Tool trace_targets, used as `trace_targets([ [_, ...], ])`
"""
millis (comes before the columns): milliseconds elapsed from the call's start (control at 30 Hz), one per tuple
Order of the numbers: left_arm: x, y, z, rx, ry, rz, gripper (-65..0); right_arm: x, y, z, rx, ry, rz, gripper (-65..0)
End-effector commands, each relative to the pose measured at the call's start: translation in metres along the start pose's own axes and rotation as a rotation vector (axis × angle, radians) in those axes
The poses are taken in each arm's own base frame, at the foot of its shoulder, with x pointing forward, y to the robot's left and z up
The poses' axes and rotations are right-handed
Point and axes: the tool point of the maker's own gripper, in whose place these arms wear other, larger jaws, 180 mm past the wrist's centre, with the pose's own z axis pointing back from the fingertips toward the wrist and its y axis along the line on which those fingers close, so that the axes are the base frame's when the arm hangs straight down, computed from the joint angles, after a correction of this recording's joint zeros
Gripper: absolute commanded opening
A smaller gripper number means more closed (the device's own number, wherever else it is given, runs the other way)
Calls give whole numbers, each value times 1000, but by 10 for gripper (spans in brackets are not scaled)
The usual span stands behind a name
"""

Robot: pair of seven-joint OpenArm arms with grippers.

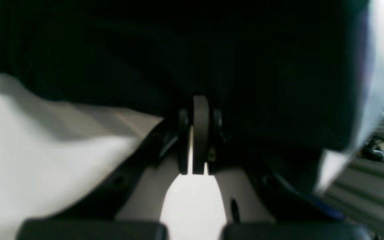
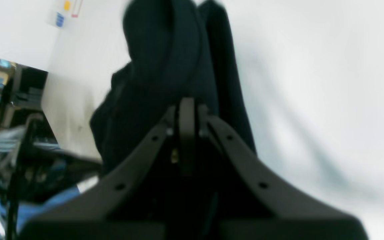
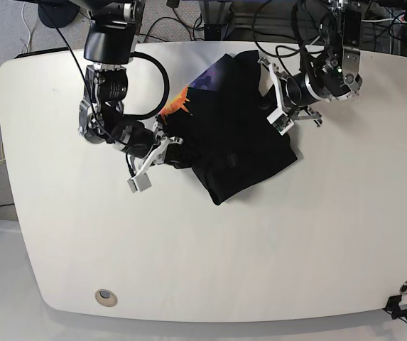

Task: Fold the T-shirt properly
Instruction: 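Grasp the folded bundle with both grippers and rotate it, then straighten the folded shirt square with both grippers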

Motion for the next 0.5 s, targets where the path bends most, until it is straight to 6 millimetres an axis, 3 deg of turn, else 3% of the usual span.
trace_targets([
  [0, 22, 20, -3, 17, -56, -8, -650, -6, -5, 8, -5, -44, -21, -650],
  [233, 46, 86, -16, 78, -44, -6, -650, -60, -16, 29, -54, 27, -69, -650],
  [367, 54, 109, -19, 99, -36, 5, -650, -67, -1, 43, -62, 13, -34, -650],
  [467, 60, 114, -24, 91, -64, 16, -650, -64, 8, 43, -52, -5, -20, -650],
])
